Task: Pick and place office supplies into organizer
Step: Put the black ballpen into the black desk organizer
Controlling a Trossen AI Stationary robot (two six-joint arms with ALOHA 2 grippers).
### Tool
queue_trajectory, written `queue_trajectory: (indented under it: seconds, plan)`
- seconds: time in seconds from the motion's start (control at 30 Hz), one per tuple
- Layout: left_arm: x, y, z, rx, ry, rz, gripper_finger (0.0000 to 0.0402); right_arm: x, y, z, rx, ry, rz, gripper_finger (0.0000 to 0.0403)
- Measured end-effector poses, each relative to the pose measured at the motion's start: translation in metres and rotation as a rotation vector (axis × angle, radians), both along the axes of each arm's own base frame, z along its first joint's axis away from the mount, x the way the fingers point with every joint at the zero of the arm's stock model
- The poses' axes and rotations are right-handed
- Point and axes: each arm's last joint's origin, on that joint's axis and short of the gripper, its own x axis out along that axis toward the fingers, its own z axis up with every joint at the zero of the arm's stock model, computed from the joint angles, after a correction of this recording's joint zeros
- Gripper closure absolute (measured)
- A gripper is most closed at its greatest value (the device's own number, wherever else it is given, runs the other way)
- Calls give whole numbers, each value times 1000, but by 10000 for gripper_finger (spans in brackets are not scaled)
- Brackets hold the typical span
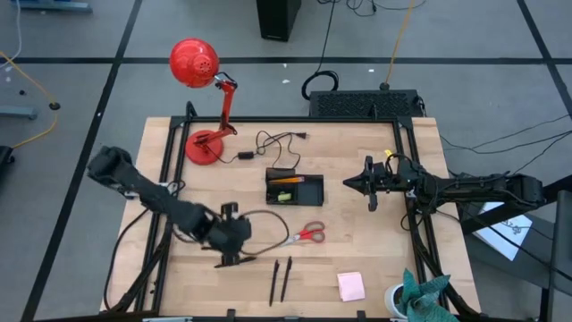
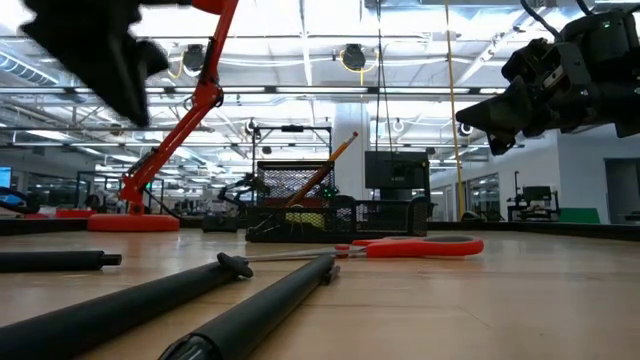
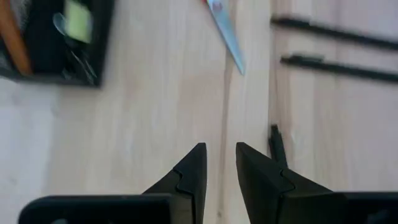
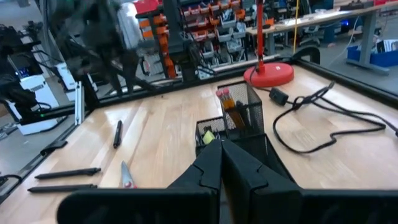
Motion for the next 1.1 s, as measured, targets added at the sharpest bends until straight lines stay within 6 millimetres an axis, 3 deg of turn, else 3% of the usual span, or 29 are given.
queue_trajectory:
  seconds: [0.27, 0.53, 0.7, 0.93, 1.1]
  plan:
    - [18, -35, -48, -97, 232, -13, 296, 0, 0, 1, -1, -5, -1, 399]
    - [40, -48, -50, -160, 258, -40, 187, 0, 0, 1, 0, -8, -1, 399]
    - [46, -49, -69, -112, 298, -47, 146, 0, 0, 1, 1, -8, -1, 399]
    - [49, -50, -97, -46, 360, -5, 155, 0, 0, 1, 1, -8, 0, 399]
    - [48, -53, -101, -26, 376, -31, 207, 0, 0, 1, 1, -8, 0, 399]
